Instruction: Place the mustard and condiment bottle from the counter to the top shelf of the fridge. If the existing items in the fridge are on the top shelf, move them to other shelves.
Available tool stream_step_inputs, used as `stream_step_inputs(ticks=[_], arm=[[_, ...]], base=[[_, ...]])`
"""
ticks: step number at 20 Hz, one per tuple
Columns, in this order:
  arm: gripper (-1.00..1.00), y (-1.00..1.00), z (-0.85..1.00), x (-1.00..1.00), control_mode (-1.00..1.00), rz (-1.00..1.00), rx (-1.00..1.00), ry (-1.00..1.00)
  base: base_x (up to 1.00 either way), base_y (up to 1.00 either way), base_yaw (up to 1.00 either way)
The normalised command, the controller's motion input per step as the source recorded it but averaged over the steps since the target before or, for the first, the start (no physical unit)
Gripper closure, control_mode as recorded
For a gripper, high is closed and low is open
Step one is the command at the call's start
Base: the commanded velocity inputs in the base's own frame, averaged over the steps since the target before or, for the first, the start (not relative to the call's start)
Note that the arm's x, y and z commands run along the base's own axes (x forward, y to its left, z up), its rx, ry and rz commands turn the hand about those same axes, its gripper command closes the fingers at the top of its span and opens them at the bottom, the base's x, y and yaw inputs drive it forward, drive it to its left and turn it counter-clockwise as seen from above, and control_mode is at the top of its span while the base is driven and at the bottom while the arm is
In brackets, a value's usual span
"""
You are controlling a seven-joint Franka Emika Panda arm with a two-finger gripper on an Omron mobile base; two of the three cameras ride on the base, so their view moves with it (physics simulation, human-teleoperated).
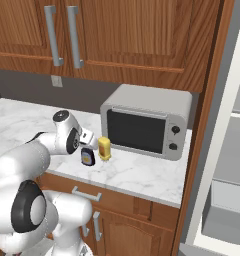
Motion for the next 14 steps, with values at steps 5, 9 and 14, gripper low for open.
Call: stream_step_inputs(ticks=[5, 9, 14], arm=[[-1.0, 0.01, -0.2, 0.22, -1.0, 0.0, -0.02, -0.02], [-1.0, 0.0, -0.16, 0.22, -1.0, 0.0, -0.01, 0.0], [-1.0, 0.0, -0.07, 0.17, -1.0, 0.0, 0.0, 0.0]], base=[[0.0, 0.0, 0.0], [0.0, 0.0, 0.0], [0.0, 0.0, 0.0]])
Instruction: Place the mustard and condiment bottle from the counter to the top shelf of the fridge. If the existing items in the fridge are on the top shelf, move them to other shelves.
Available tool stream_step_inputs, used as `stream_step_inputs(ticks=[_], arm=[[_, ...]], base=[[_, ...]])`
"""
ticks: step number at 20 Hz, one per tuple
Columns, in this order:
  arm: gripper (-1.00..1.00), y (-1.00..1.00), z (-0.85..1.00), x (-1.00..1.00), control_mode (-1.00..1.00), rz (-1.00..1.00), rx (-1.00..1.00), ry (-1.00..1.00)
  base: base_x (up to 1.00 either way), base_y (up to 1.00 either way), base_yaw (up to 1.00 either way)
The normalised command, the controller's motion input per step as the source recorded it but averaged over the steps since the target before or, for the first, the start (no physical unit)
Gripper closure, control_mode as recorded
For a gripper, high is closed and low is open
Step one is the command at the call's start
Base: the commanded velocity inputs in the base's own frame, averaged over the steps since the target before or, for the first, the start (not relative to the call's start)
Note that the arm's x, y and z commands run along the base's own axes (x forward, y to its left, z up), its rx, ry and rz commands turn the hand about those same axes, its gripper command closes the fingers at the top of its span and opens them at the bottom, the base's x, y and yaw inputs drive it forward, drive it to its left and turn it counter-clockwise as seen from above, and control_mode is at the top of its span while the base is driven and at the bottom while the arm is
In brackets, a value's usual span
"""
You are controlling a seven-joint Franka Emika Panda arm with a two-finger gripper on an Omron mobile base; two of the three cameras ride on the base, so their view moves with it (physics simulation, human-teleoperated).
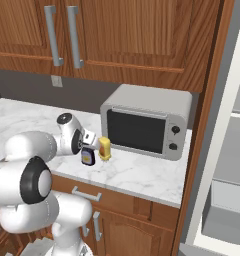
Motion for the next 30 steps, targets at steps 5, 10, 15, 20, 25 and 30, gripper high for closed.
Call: stream_step_inputs(ticks=[5, 10, 15, 20, 25, 30], arm=[[1.0, 0.0, -0.01, 0.11, -1.0, 0.0, 0.0, 0.0], [1.0, 0.0, 0.0, 0.0, -1.0, 0.0, 0.0, 0.0], [1.0, 0.0, 0.06, -0.14, -1.0, 0.0, 0.0, 0.0], [1.0, 0.0, 0.57, -0.8, -1.0, 0.0, 0.0, -0.07], [1.0, 0.0, 1.0, -1.0, -1.0, 0.0, 0.0, -0.18], [1.0, 0.0, 1.0, -1.0, -1.0, 0.0, 0.01, -0.19]], base=[[0.0, 0.0, 0.0], [0.0, 0.0, 0.0], [0.0, 0.0, 0.0], [0.0, 0.0, 0.0], [0.0, 0.0, 0.0], [0.0, 0.0, 0.0]])
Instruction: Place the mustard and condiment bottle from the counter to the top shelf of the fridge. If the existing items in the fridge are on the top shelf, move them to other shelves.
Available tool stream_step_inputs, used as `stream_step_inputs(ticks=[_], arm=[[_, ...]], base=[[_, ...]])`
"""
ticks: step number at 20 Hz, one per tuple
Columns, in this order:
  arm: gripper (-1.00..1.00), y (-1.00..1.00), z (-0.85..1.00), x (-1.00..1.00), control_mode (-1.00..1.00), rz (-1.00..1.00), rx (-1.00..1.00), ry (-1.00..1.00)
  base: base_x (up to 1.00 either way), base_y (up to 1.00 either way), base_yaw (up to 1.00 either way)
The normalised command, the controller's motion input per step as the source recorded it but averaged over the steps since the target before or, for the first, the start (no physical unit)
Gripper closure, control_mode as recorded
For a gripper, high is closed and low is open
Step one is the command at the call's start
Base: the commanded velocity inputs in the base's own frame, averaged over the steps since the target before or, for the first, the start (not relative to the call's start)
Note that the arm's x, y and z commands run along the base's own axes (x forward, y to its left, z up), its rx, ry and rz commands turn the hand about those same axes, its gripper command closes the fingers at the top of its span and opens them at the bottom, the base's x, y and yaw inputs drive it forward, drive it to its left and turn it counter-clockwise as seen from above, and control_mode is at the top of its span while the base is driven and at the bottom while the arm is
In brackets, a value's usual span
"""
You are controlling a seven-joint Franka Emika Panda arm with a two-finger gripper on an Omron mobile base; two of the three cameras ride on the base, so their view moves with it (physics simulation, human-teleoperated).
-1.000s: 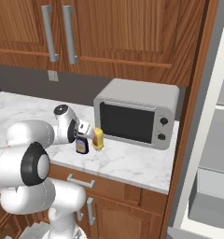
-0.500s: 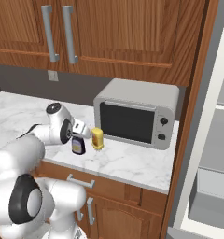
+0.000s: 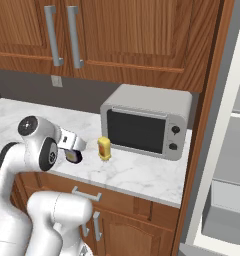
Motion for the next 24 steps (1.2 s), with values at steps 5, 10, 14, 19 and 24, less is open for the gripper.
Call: stream_step_inputs(ticks=[5, 10, 14, 19, 24], arm=[[1.0, 0.0, 1.0, -1.0, -1.0, 0.0, 0.01, -0.04], [1.0, 0.0, 1.0, -1.0, -1.0, 0.0, 0.0, 0.04], [1.0, 0.0, 0.31, -0.83, -1.0, 0.01, 0.0, 0.05], [1.0, -0.05, 0.0, -0.51, 1.0, 0.0, 0.0, 0.0], [1.0, 0.0, 0.0, 0.0, 1.0, 0.0, 0.0, 0.0]], base=[[0.0, 0.0, 0.0], [0.0, 0.0, 0.0], [0.0, 0.0, 0.0], [-0.4, -0.29, 0.0], [-1.0, -1.0, 0.0]])
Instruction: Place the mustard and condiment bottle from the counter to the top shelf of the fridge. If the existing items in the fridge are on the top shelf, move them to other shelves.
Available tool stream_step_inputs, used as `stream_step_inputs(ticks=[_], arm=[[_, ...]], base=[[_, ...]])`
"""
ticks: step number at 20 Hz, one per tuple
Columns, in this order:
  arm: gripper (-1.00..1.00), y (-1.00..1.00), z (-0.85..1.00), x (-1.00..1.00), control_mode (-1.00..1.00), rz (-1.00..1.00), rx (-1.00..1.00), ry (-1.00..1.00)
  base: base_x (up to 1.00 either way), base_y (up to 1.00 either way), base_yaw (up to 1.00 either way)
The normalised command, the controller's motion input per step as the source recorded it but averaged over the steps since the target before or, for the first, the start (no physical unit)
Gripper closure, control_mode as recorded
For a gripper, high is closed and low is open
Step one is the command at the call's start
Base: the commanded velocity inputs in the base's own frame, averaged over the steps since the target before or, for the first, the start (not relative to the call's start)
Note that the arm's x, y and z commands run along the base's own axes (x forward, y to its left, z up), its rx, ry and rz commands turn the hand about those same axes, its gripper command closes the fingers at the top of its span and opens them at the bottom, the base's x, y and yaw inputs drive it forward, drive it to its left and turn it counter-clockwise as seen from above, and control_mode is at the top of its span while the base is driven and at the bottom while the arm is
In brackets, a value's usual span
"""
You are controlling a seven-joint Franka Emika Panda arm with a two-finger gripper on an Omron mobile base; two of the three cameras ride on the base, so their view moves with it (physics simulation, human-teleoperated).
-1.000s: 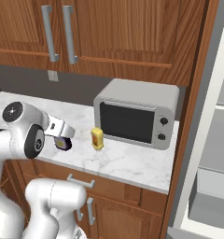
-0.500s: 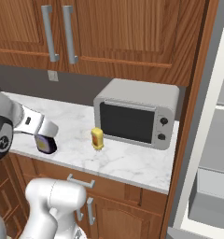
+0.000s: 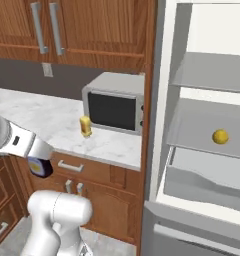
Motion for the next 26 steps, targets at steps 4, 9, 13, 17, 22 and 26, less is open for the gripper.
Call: stream_step_inputs(ticks=[4, 9, 13, 17, 22, 26], arm=[[1.0, 0.0, 0.0, 0.0, 1.0, 0.0, 0.0, 0.0], [1.0, 0.0, 0.0, 0.0, 1.0, 0.0, 0.0, 0.0], [1.0, 0.0, 0.0, 0.0, 1.0, 0.0, 0.0, 0.0], [1.0, 0.0, 0.0, 0.0, 1.0, 0.0, 0.0, 0.0], [1.0, 0.0, 0.32, 0.4, -1.0, 0.02, 0.04, -0.02], [1.0, 0.0, 1.0, 1.0, -1.0, 0.11, 0.08, -0.21]], base=[[-0.7, -1.0, -0.07], [-0.05, -1.0, -0.07], [0.01, -1.0, -0.01], [0.36, -0.63, 0.0], [0.58, -0.03, 0.0], [0.0, 0.0, 0.0]])
